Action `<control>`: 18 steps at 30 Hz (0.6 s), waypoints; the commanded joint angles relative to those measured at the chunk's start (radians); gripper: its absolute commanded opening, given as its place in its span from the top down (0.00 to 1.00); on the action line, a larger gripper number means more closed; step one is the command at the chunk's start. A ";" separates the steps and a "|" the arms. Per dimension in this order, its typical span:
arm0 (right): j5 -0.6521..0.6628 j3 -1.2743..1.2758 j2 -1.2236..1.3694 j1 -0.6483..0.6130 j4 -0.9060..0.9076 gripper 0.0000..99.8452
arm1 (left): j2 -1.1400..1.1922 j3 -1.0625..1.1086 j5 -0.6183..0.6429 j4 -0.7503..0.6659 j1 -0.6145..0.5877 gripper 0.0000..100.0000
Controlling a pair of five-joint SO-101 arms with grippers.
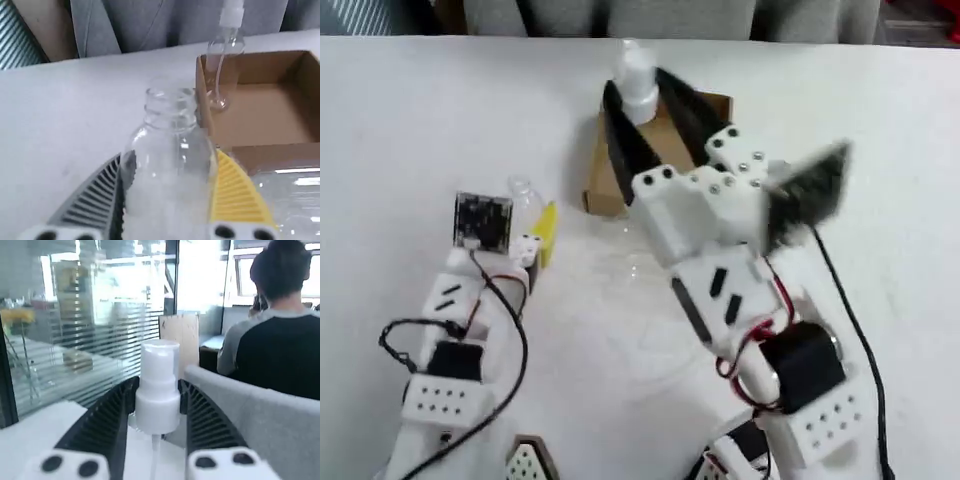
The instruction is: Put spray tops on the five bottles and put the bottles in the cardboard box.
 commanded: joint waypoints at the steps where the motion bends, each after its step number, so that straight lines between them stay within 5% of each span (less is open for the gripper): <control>1: -0.040 -0.011 -0.031 -0.004 -0.079 0.98 | -0.156 0.012 0.012 -0.032 0.044 0.98; 7: -0.351 -0.011 -0.036 0.004 -0.182 0.98 | -0.414 0.121 0.012 -0.032 0.105 0.98; 12: -0.339 0.025 -0.038 -0.005 -0.194 0.98 | -0.610 0.229 0.012 -0.006 0.197 0.98; 18: -0.333 0.157 -0.042 -0.065 -0.288 0.98 | -0.588 0.219 0.012 0.106 0.266 0.98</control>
